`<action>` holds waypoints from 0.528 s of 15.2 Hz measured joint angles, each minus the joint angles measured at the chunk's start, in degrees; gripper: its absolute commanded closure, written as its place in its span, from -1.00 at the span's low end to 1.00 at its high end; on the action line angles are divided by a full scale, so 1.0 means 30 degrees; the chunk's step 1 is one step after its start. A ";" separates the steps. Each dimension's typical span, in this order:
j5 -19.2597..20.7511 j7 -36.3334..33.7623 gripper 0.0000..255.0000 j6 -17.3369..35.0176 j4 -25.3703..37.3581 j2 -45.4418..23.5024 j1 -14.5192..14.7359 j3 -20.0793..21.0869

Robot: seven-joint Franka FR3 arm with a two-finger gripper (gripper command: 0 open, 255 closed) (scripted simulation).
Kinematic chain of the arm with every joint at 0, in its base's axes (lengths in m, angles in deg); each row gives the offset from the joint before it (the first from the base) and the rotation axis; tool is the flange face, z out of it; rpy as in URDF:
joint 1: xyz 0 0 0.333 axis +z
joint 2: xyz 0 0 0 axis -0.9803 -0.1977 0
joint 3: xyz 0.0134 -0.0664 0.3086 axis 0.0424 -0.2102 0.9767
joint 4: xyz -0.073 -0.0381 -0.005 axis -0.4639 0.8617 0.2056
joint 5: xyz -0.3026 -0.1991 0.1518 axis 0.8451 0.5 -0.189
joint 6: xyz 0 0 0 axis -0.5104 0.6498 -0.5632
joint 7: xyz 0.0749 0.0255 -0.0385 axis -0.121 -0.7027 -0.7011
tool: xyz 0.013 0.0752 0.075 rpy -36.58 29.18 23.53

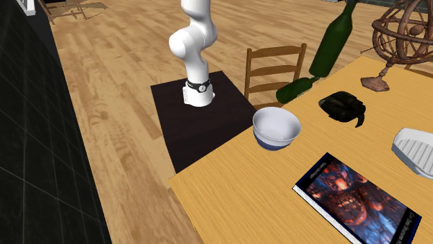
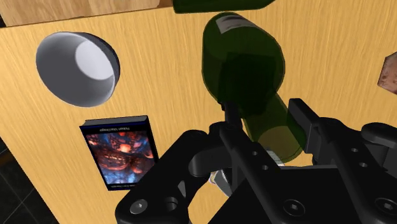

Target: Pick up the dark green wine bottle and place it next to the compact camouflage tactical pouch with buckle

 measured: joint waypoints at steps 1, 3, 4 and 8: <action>0.0480 -0.0618 1.00 -0.0286 0.0744 -0.0670 0.0548 0.0213; 0.1523 -0.1757 1.00 -0.0972 0.2478 -0.2134 0.1789 0.0510; 0.2145 -0.2264 1.00 -0.1451 0.3654 -0.3035 0.2558 0.0581; 0.3293 -0.3425 1.00 -0.1986 0.5459 -0.4693 0.4284 0.0617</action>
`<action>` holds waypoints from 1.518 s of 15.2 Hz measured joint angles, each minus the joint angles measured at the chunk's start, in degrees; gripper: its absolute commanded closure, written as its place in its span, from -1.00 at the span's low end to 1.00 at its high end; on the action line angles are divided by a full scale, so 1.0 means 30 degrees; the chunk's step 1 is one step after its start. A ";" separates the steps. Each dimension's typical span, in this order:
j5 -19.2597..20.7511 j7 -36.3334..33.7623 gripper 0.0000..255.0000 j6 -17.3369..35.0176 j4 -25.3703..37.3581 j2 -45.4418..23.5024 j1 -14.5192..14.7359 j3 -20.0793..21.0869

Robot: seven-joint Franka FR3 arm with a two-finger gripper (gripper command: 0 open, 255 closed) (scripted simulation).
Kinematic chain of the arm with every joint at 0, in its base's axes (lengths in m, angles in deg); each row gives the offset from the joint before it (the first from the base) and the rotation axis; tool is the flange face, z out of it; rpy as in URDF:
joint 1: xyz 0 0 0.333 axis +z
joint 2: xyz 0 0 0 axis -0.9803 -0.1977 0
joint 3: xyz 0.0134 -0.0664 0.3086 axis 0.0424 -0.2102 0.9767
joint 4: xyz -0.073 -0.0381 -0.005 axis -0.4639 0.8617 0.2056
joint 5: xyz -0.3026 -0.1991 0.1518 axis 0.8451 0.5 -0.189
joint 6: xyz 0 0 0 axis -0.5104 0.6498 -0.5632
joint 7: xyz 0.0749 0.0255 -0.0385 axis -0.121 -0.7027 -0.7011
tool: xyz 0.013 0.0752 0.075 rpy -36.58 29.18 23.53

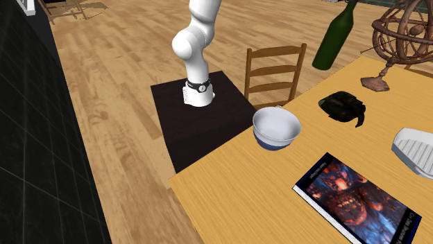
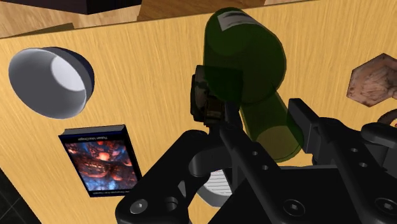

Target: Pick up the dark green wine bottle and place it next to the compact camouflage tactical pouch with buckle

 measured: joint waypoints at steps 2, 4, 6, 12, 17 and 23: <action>-0.0151 -0.0098 1.00 0.0619 -0.0843 0.0213 -0.0234 0.0031; -0.0243 -0.0108 1.00 0.1210 -0.1546 0.0330 -0.0450 0.0029; -0.0445 -0.0128 1.00 0.1955 -0.2562 0.0628 -0.0771 0.0059; -0.0765 -0.0214 1.00 0.3705 -0.4761 0.1129 -0.1338 0.0085; -0.0882 -0.0324 1.00 0.5096 -0.6361 0.1352 -0.1647 0.0075; -0.0949 -0.0428 1.00 0.6645 -0.8084 0.1538 -0.1966 0.0034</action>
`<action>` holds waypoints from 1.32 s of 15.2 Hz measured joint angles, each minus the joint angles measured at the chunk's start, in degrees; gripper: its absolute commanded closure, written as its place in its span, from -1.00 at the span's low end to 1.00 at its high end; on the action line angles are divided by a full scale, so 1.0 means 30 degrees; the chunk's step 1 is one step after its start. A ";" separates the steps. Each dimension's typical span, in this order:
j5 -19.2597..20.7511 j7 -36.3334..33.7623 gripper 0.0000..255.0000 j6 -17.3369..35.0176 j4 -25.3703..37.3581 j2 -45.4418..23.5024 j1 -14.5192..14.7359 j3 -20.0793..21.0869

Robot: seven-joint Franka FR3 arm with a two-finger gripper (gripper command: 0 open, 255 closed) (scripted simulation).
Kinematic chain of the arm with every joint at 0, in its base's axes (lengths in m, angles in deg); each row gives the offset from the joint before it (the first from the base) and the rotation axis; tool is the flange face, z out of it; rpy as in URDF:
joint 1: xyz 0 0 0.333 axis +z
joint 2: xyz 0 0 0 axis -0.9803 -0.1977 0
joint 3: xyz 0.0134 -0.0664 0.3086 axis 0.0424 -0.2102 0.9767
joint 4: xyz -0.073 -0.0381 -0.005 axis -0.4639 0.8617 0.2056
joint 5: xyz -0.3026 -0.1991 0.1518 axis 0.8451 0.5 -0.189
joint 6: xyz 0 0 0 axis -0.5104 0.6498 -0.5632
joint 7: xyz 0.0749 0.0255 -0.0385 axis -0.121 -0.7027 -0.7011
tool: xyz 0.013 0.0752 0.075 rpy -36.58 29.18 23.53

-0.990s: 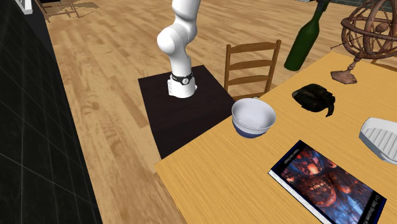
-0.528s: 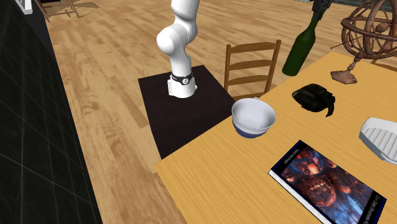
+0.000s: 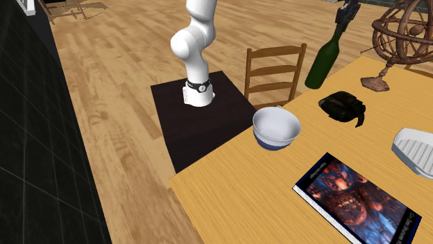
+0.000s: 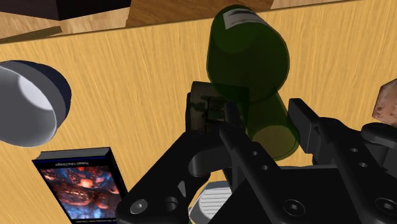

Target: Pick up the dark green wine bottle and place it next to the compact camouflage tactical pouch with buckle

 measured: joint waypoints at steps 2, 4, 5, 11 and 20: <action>-0.0002 -0.0050 1.00 0.0571 -0.0618 0.0048 -0.0098 -0.0019; 0.0113 -0.0158 1.00 0.1017 -0.0968 -0.0087 -0.0077 -0.0058; 0.0123 -0.0189 1.00 0.1304 -0.1268 -0.0078 -0.0121 -0.0072; 0.0278 -0.0338 1.00 0.2211 -0.2076 -0.0223 -0.0171 -0.0150; 0.0282 -0.0345 -1.00 0.2249 -0.2103 -0.0218 -0.0173 -0.0149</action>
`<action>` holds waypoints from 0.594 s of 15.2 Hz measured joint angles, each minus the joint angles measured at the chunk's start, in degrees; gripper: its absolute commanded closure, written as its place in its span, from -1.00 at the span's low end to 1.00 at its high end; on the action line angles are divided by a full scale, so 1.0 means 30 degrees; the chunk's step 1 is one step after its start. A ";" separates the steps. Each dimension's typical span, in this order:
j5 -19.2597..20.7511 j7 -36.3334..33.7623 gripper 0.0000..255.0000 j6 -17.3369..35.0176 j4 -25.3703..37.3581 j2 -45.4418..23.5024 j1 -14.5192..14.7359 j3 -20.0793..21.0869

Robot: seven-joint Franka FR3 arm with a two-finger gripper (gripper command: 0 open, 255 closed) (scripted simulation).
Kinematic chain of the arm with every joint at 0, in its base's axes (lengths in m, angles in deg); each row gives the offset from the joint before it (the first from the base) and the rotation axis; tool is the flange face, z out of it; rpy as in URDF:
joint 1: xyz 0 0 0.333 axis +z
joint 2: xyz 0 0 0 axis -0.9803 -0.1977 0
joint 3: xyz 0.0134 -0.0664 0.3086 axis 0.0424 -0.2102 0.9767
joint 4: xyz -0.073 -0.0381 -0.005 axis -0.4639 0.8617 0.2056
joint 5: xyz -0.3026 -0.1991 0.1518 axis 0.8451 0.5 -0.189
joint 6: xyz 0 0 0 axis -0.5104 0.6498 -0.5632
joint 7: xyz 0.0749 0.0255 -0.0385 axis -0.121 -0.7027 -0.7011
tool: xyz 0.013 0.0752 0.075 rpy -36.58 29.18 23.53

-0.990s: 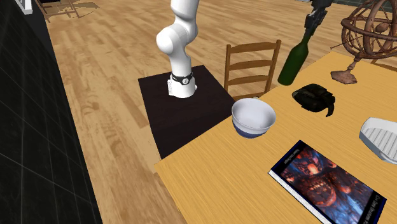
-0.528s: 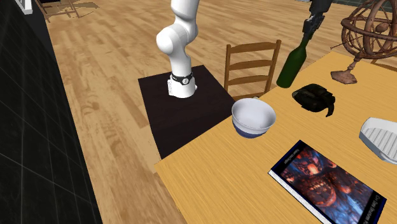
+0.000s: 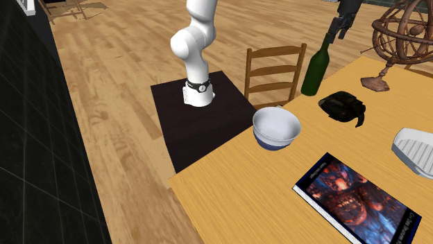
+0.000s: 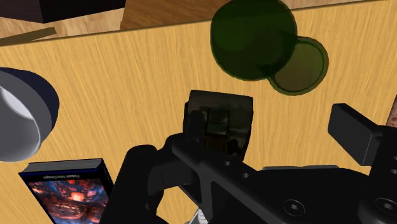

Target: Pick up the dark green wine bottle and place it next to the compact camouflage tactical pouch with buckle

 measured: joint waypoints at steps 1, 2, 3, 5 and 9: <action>0.0000 0.0000 -1.00 0.0000 0.0000 0.0000 0.0000 0.0000; -0.0047 0.0042 -1.00 -0.0302 0.0289 0.0032 0.0027 0.0024; -0.0142 0.0124 -1.00 -0.0694 0.0611 0.0139 0.0027 0.0066; -0.0250 0.0183 -1.00 -0.1745 0.1607 0.0240 0.0183 0.0162; -0.0343 0.0273 -1.00 -0.2206 0.1973 0.0347 0.0182 0.0198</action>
